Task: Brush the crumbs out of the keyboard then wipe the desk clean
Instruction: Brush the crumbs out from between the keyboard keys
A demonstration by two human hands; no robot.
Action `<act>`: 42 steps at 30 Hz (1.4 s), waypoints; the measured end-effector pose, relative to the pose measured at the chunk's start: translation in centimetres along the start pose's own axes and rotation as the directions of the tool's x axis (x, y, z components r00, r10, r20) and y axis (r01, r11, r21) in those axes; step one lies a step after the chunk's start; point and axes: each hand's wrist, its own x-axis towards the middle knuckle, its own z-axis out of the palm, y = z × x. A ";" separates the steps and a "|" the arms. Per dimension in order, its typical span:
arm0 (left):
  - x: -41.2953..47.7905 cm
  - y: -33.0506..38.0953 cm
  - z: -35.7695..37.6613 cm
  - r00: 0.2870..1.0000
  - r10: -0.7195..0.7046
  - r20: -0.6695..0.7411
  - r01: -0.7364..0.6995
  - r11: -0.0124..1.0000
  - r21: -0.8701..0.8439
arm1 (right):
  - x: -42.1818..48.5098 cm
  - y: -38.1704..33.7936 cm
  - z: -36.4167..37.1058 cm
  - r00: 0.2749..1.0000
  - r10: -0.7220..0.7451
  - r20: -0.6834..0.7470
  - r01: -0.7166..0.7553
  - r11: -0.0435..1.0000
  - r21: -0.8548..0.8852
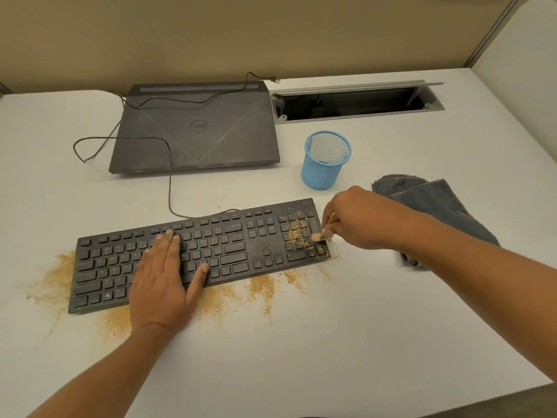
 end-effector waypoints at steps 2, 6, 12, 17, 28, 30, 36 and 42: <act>0.0 0.0 0.0 1.000 0.001 -0.002 -0.001 1.000 0.000 | 0.0 0.1 -0.5 1.000 -0.010 -0.020 0.011 1.000 0.005; 0.0 0.0 0.0 1.000 0.000 -0.003 0.000 1.000 -0.006 | 0.6 0.0 -0.1 1.000 -0.003 -0.004 0.003 1.000 0.010; 0.0 0.0 0.0 1.000 -0.002 -0.003 0.002 1.000 -0.003 | 0.7 0.4 0.0 0.995 -0.001 -0.100 0.001 1.000 0.005; -0.1 0.0 0.0 1.000 -0.001 -0.002 0.001 1.000 -0.004 | 0.9 0.3 0.6 0.996 0.089 -0.012 -0.090 0.991 -0.097; 0.0 0.0 0.0 1.000 -0.006 -0.004 0.006 1.000 -0.020 | -2.1 0.2 0.9 0.999 0.054 0.005 -0.055 0.987 0.154; 0.0 0.1 0.0 1.000 -0.004 -0.004 0.003 1.000 -0.022 | -2.2 0.5 0.9 0.997 0.060 -0.043 -0.053 0.988 0.147; 0.0 0.1 -0.1 1.000 -0.005 -0.004 0.005 1.000 -0.012 | -2.3 0.2 1.7 0.999 0.034 0.000 -0.033 0.992 0.121; 0.0 0.1 0.0 1.000 -0.008 -0.001 0.008 1.000 -0.001 | -2.2 0.9 0.9 0.991 0.102 -0.082 -0.085 0.980 0.182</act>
